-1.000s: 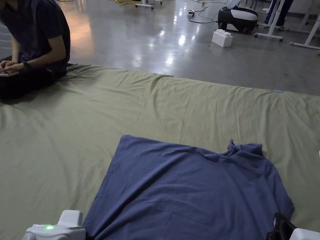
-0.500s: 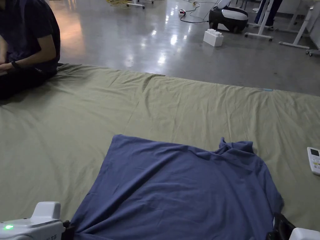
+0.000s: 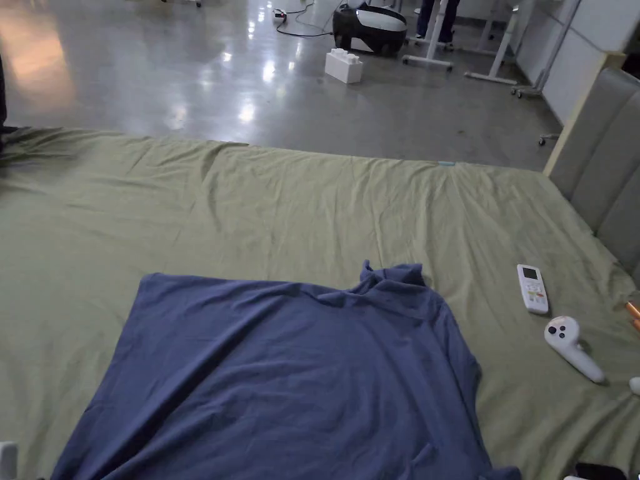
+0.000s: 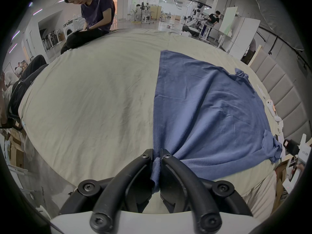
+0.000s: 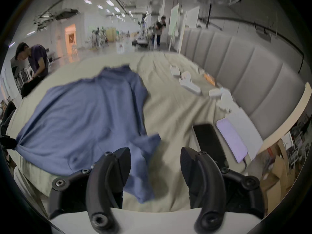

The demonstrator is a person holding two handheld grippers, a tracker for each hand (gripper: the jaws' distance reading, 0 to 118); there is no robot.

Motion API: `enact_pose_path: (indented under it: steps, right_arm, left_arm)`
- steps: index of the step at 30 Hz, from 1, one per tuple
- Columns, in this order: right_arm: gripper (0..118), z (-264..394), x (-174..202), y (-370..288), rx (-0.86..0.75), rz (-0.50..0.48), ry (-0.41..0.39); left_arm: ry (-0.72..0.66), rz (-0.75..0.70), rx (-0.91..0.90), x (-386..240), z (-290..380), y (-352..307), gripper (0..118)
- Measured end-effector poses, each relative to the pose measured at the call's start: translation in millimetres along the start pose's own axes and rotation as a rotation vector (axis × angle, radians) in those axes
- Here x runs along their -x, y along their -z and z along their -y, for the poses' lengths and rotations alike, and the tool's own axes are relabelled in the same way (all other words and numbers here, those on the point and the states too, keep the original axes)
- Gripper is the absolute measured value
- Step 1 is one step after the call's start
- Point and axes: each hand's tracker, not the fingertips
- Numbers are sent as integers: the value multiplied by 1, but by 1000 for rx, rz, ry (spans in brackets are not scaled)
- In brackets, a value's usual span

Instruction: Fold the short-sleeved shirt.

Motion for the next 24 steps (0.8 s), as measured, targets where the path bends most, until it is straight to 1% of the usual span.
enact_pose_path:
  steps: [1,2,4,6,8,11,13,15,18,20,23,24]
  right_arm:
    - [68,5,-2,5,29,5,10]
    - [74,13,-4,12,58,7,19]
    - [78,24,-4,22,106,-1,37]
    - [79,32,0,32,134,-18,51]
    - [79,37,4,41,141,-30,72]
    - [79,36,10,47,131,-35,81]
    - [79,31,12,49,130,-34,69]
    - [79,28,13,51,131,-42,39]
    - [75,24,11,51,129,-59,6]
    - [69,21,10,45,134,-53,-11]
    - [59,17,7,33,100,-53,-13]
    - [59,16,8,29,90,-60,-15]
  left_arm:
    - [-1,-1,2,0,1,0,8]
    - [-1,-1,5,-1,1,1,8]
    - [-3,-2,8,0,3,2,8]
    - [-6,-3,13,0,3,3,8]
    - [-3,-6,18,0,4,4,8]
    - [2,-8,23,-1,5,5,8]
    - [2,-9,23,-2,5,3,8]
    - [3,-8,25,-3,5,3,8]
    - [0,-8,26,0,5,5,8]
    - [-2,-9,27,0,5,5,8]
    - [1,-11,27,0,5,5,8]
    - [2,-12,29,-1,5,5,8]
